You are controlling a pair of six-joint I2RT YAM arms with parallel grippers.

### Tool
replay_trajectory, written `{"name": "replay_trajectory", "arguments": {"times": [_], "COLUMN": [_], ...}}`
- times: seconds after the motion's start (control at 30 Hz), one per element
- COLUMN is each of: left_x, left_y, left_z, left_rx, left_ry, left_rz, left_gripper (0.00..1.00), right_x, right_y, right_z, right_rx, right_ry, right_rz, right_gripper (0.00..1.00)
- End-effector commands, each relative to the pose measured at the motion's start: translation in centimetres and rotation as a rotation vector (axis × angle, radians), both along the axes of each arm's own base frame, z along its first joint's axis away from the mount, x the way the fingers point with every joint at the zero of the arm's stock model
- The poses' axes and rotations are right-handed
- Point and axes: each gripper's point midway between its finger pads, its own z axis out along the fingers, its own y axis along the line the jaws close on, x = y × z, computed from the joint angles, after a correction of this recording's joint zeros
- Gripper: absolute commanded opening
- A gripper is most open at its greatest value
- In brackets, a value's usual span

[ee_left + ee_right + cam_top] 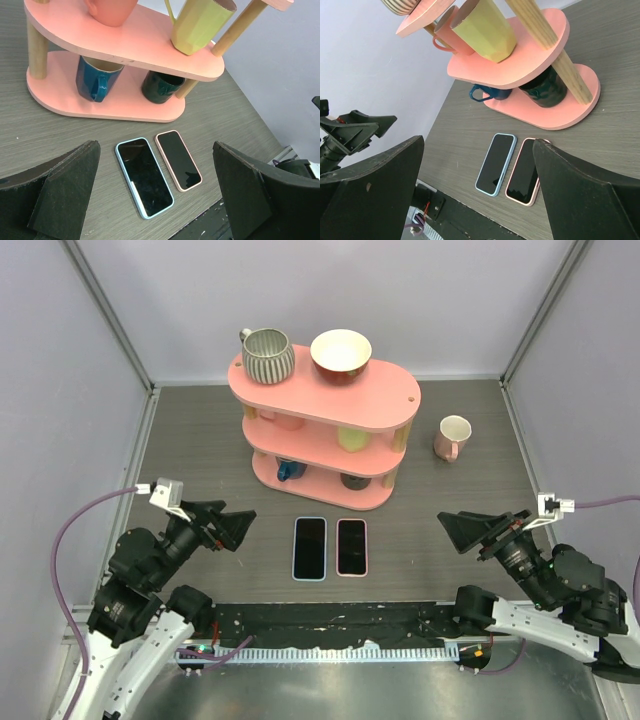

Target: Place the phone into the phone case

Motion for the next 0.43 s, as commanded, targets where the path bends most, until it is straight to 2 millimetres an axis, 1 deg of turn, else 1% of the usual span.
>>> {"name": "replay_trajectory", "arguments": {"times": [0.0,0.4], "left_x": [0.0,-0.08], "left_y": [0.29,0.23], "left_z": [1.1,0.71], "left_rx": [-0.004,-0.011], "left_ry": [-0.039,-0.031], "left_rz": [0.011,0.009], "left_gripper": [1.0,1.0], "right_x": [-0.03,0.16], "right_y": [0.69,1.19], "right_z": [0.76,1.07], "right_rx": [-0.003,-0.027], "right_ry": [-0.026,-0.03], "right_rz": [0.023,0.025], "right_gripper": [0.96,0.96]}}
